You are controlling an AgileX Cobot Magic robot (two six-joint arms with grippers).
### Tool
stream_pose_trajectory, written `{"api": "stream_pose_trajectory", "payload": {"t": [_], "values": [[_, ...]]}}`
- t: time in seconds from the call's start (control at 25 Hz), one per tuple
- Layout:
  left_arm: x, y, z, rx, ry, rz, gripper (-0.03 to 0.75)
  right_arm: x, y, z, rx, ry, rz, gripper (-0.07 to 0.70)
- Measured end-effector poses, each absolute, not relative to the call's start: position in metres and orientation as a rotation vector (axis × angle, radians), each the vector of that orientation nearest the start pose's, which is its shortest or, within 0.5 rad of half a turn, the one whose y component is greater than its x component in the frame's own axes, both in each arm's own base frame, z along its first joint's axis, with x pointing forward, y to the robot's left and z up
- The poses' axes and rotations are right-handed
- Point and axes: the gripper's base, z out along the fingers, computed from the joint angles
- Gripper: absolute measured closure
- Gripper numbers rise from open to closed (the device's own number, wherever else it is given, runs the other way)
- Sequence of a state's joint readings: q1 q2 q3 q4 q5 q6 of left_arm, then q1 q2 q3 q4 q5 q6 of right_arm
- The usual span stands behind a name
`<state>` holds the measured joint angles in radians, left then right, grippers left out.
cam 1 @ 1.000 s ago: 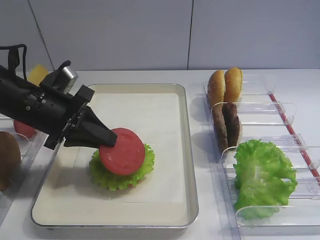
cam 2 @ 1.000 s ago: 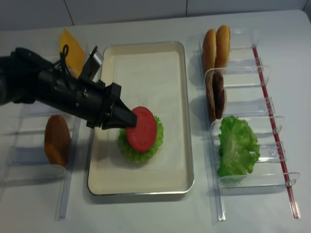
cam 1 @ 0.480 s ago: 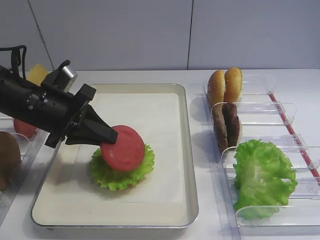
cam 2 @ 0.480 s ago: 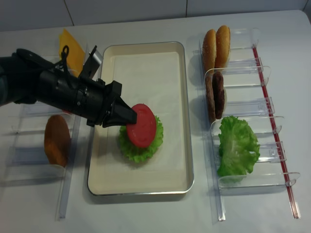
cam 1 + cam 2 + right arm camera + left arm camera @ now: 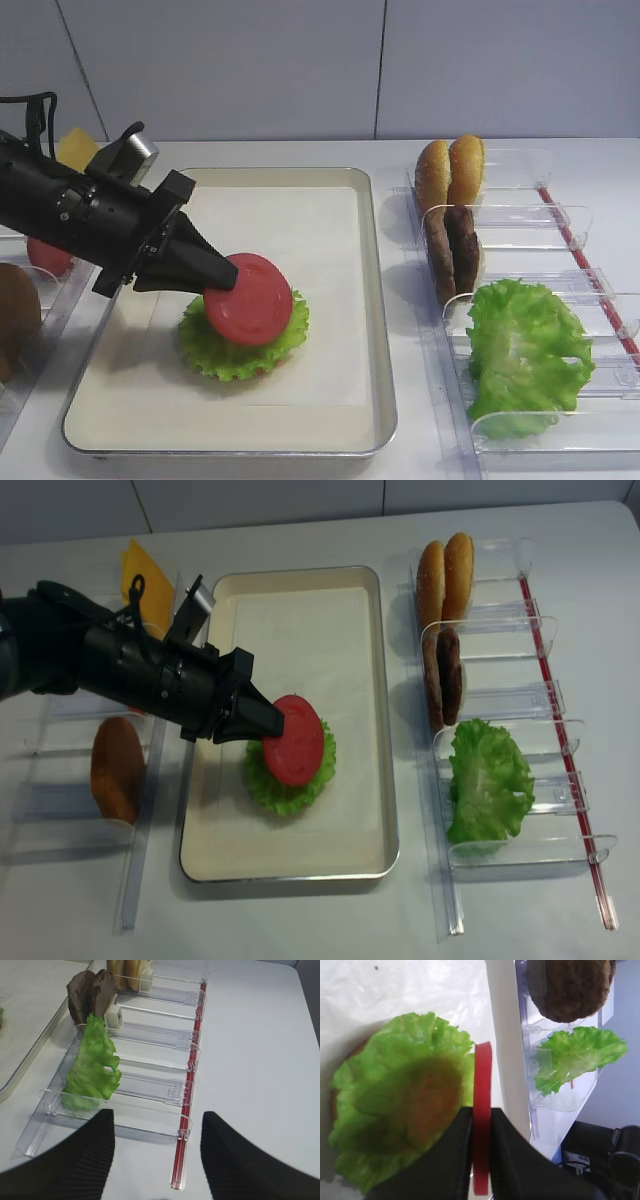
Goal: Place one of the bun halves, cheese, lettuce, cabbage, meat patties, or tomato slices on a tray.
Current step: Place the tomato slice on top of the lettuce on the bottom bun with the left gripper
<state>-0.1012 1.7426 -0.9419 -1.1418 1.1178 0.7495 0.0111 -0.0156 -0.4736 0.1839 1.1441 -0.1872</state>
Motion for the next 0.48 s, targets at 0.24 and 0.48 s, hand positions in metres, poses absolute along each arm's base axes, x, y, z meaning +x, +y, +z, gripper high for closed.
{"api": "stream_pose_trajectory", "payload": {"t": [0.24,0.48], "values": [[0.291,-0.104,0.189,0.211,2.725,-1.416,0.671,-0.009,0.015,0.265,-0.228,2.111,0.118,0.216],[0.292,-0.104,0.184,0.199,2.74,-1.421,0.671,-0.009,0.015,0.265,-0.228,2.111,0.118,0.216]]}}
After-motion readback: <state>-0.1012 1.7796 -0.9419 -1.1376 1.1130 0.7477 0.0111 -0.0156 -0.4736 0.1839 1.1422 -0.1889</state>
